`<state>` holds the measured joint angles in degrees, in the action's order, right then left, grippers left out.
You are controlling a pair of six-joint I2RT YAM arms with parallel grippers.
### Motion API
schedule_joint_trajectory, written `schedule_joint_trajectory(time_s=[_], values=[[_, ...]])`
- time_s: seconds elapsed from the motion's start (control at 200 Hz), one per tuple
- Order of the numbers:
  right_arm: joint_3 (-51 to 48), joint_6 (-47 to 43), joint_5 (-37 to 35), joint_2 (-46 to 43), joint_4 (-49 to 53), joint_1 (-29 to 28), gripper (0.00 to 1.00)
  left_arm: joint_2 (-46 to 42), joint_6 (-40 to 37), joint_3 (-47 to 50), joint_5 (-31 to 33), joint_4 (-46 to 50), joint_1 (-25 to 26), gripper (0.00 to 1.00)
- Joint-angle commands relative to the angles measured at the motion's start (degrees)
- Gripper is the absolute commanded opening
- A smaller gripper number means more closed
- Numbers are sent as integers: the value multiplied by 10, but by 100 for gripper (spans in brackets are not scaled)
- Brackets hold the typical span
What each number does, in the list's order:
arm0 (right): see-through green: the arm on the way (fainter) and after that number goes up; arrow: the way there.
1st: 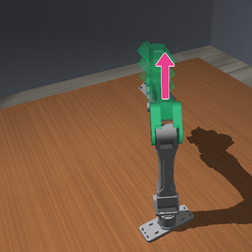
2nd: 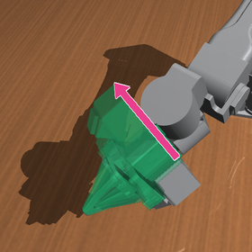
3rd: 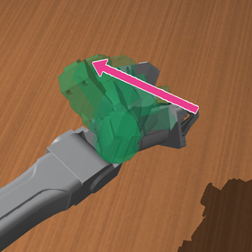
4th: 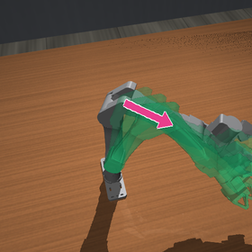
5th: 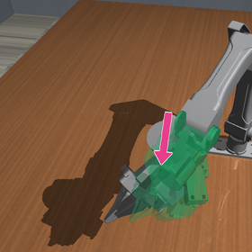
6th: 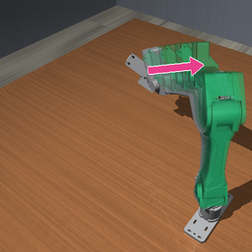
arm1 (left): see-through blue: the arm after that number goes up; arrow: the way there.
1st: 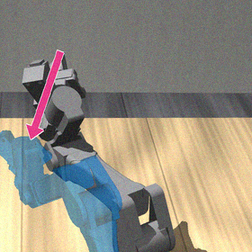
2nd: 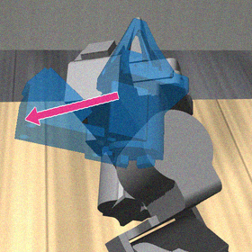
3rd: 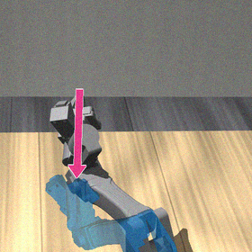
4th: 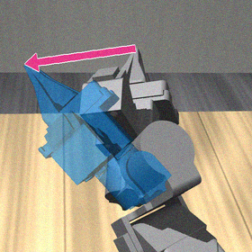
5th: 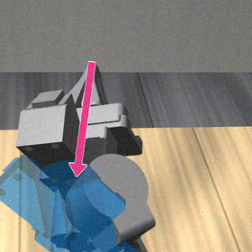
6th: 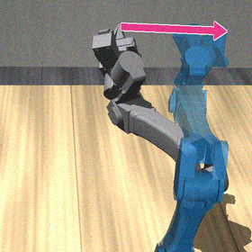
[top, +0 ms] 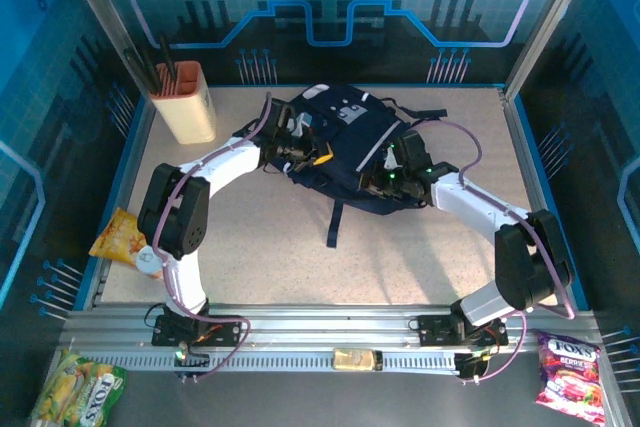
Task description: Pack books, pencil case, and school supplies into a backpack
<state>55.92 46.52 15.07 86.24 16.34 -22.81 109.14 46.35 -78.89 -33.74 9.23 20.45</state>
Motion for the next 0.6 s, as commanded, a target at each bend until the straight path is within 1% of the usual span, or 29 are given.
schedule_joint_trajectory(time_s=[0.0,0.06,0.18,0.28,0.37,0.42,0.495,0.595], values=[[14,-35,-2,-14,67,12,6,11,-21,-25,7,1,-8,0],[23,-55,-36,-11,101,15,6,11,-22,-26,7,2,-8,0],[42,-93,-133,-1,150,15,6,11,-25,-26,7,4,-8,0],[52,-114,-196,11,162,14,6,11,-26,-27,7,6,-8,0],[63,-132,-230,26,161,13,7,12,-26,-29,6,7,-8,0],[63,-147,-231,30,145,12,8,13,-26,-29,5,8,-8,0],[63,-190,-190,33,108,9,9,13,-25,-31,4,9,-8,0],[49,-229,-126,32,52,6,18,13,-25,-33,2,9,-8,0]])
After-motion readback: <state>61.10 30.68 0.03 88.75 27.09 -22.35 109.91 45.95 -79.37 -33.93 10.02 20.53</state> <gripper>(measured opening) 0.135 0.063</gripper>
